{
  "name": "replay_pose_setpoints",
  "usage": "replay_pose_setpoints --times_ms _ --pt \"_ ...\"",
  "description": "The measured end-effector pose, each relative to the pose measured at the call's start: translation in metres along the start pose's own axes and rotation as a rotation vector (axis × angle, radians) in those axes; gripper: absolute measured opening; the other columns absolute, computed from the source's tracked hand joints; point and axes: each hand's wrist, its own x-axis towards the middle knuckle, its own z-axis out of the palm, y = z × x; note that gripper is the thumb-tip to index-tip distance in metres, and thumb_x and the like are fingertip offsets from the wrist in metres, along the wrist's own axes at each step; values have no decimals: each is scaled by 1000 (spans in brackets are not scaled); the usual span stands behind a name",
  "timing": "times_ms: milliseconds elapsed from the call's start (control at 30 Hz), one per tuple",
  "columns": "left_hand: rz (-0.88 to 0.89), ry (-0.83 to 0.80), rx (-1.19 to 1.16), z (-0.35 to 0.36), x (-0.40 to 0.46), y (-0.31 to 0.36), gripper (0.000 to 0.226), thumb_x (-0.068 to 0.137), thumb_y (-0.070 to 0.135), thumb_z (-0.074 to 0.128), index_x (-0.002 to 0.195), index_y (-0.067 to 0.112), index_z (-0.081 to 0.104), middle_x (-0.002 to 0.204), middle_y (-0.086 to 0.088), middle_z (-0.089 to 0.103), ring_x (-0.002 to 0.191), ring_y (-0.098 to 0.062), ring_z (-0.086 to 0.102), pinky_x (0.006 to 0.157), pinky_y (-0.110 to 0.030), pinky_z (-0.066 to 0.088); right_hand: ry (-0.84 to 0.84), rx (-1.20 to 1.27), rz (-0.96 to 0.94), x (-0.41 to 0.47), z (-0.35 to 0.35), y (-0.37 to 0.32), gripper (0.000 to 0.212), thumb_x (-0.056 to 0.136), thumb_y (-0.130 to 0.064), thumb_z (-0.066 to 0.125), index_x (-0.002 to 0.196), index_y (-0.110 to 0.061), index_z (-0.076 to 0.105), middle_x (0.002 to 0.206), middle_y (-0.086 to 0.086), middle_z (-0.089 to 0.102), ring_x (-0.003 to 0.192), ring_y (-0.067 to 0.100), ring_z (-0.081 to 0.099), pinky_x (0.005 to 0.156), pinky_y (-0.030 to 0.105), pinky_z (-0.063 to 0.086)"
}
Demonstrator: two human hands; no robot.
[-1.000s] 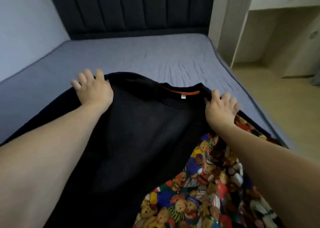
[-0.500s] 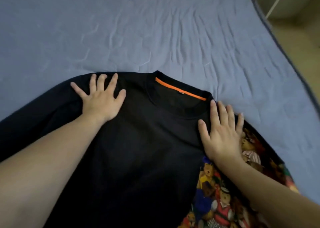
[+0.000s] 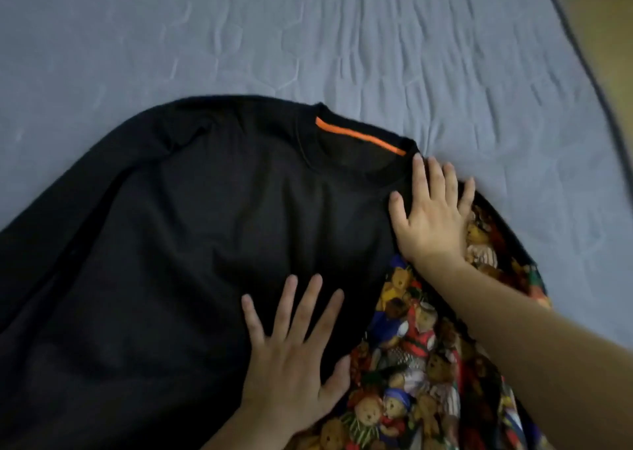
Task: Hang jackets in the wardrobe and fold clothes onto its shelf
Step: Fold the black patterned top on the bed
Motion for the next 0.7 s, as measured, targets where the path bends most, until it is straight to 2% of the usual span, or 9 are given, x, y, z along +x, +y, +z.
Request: replay_pose_setpoints --times_ms 133,267,400,467,533,567,633,700 --pt "-3 33 0 6 -5 2 81 80 62 46 153 34 23 162 2 17 149 -28 12 107 -75 6 17 -31 2 -6 -3 -4 69 94 -52 19 153 -17 18 157 9 24 146 28 14 118 52 0" --pt "-41 114 58 4 -5 -1 74 84 60 40 152 36 23 160 4 23 149 -23 15 110 -71 6 -92 26 4 -40 -12 -7 67 97 -54 22 154 -22 12 161 9 7 148 26 1 117 51 -6" --pt "-83 147 117 4 -11 4 68 87 59 28 151 38 26 159 5 25 148 -21 17 112 -68 6 -255 102 -72 -122 -38 15 72 91 -66 27 153 -34 8 162 -1 0 148 20 -5 115 50 -12" --pt "-141 156 153 2 -14 9 66 89 60 21 152 38 24 160 4 24 148 -23 17 113 -65 6 -302 30 -115 -172 -58 35 81 85 -75 22 153 -34 5 162 -3 1 148 20 -5 114 51 -13" --pt "-254 123 198 3 -29 20 65 93 61 14 153 37 16 162 3 16 148 -25 11 115 -60 5 -281 -78 -130 -226 -78 59 89 81 -81 19 153 -32 4 162 -6 1 148 20 -6 113 54 -14" --pt "-313 90 180 5 -42 27 65 94 62 11 154 37 12 163 4 11 149 -26 7 116 -58 3 -282 -115 -93 -253 -89 71 92 80 -82 22 153 -31 1 162 -7 -2 148 20 -7 112 56 -13" --pt "-394 51 76 11 -77 40 65 95 62 7 155 36 4 163 6 0 149 -25 -2 117 -55 -2 -321 -103 39 -304 -110 95 108 72 -80 42 152 -29 -9 161 -6 -8 148 23 -8 112 61 -2" --pt "-416 7 -58 13 -125 57 66 95 63 7 155 34 0 163 8 -6 149 -23 -7 117 -55 -6 -379 -56 146 -349 -126 115 125 65 -74 62 152 -23 -12 161 5 -3 147 32 2 114 56 14"
